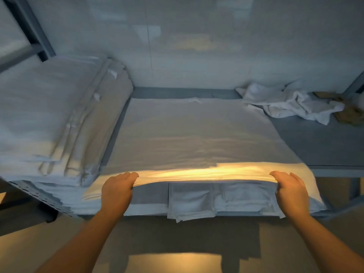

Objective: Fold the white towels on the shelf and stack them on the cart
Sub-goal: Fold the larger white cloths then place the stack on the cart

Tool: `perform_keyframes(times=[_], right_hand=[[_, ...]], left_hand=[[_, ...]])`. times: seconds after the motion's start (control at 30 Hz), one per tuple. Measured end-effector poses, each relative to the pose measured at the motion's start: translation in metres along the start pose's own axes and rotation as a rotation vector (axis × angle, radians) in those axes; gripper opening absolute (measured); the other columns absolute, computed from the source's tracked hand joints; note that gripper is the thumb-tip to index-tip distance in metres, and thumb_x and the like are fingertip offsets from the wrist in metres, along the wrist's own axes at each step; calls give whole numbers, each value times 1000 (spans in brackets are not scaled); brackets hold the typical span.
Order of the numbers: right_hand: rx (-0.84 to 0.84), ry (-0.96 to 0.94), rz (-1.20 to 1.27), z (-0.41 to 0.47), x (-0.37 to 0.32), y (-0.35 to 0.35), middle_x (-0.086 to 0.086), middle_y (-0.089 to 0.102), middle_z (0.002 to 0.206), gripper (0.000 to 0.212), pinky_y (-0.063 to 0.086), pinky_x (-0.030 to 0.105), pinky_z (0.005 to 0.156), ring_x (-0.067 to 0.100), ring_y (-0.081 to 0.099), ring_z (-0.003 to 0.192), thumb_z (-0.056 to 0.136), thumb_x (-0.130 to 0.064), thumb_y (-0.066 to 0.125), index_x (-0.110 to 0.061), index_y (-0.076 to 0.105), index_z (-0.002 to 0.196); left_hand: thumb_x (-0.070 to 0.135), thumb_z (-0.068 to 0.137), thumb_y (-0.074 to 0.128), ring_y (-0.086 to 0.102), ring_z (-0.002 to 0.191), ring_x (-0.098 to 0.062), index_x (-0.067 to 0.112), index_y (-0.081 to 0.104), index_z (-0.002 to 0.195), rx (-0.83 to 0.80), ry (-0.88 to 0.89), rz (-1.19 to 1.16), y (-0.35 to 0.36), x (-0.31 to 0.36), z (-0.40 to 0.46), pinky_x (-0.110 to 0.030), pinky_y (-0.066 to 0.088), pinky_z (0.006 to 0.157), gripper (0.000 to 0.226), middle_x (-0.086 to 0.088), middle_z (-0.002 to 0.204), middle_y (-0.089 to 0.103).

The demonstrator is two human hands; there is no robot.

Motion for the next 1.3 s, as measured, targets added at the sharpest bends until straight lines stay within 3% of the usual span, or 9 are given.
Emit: perform_keyframes(times=[0.13, 0.23, 0.37, 0.5, 0.63, 0.97, 1.07, 1.17, 1.3], right_hand=[[36, 18, 59, 6, 1, -37, 23, 70, 95, 48, 47, 54, 86, 47, 61, 87, 61, 30, 51, 5, 69, 96], [24, -26, 100, 10, 3, -60, 20, 68, 81, 42, 48, 44, 66, 40, 59, 75, 61, 28, 51, 0, 70, 87], [2, -58, 83, 15, 14, -84, 12, 57, 67, 35, 37, 38, 55, 36, 51, 65, 60, 26, 51, -4, 61, 75], [45, -87, 46, 27, 27, -105, 19, 60, 75, 27, 42, 41, 58, 39, 53, 69, 69, 23, 55, 0, 62, 81], [126, -148, 86, 45, 32, -122, 23, 60, 78, 18, 41, 43, 60, 40, 53, 72, 76, 14, 48, 4, 61, 83], [365, -325, 60, 117, 19, -138, 19, 50, 68, 17, 25, 39, 60, 38, 47, 64, 67, 3, 39, -1, 54, 75], [323, -343, 23, 150, 6, -123, 19, 49, 67, 18, 25, 38, 59, 38, 47, 63, 63, 3, 38, -2, 52, 73], [316, -346, -22, 183, -3, -103, 26, 54, 68, 28, 39, 44, 58, 43, 54, 63, 62, -3, 36, 5, 57, 77], [312, -309, -88, 231, -14, -75, 37, 60, 84, 38, 49, 53, 72, 52, 58, 76, 67, -2, 38, 13, 62, 93]], left_hand=[[8, 68, 39, 50, 46, -30, 8, 66, 71, 148, 122, 54, -42, 10, 4, -27, 25, 46, 28, -11, 56, 53], [10, 71, 37, 46, 45, -30, 9, 62, 69, 216, 173, 131, -73, 21, 10, -27, 20, 50, 26, -11, 55, 50], [14, 78, 36, 47, 47, -28, 9, 62, 71, 213, 180, 201, -99, 36, 8, -29, 28, 47, 27, -10, 57, 51], [13, 76, 40, 50, 50, -29, 9, 63, 74, 180, 133, 266, -118, 55, 2, -31, 34, 45, 23, -11, 60, 55], [3, 66, 54, 46, 44, -30, 7, 63, 74, 183, 88, 321, -138, 72, 0, -26, 20, 44, 12, -12, 57, 53], [7, 73, 42, 45, 45, -34, 8, 59, 73, 377, 47, 375, -171, 69, 37, -24, 11, 52, 17, -14, 57, 52], [5, 73, 43, 46, 46, -34, 7, 59, 74, 397, 59, 357, -159, 59, 70, -27, 16, 50, 16, -14, 57, 51], [3, 69, 47, 49, 45, -33, 6, 62, 75, 401, 64, 356, -143, 43, 109, -30, 27, 45, 16, -14, 57, 52], [-1, 68, 58, 58, 50, -35, 5, 67, 89, 264, 3, 408, -120, 19, 174, -30, 39, 47, 25, -18, 66, 62]])
Point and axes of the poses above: each hand's wrist, its own z-axis towards the middle knuckle, its own y-axis out of the palm, x = y × z, the point moved 2 cm from there along z, towards the middle knuckle
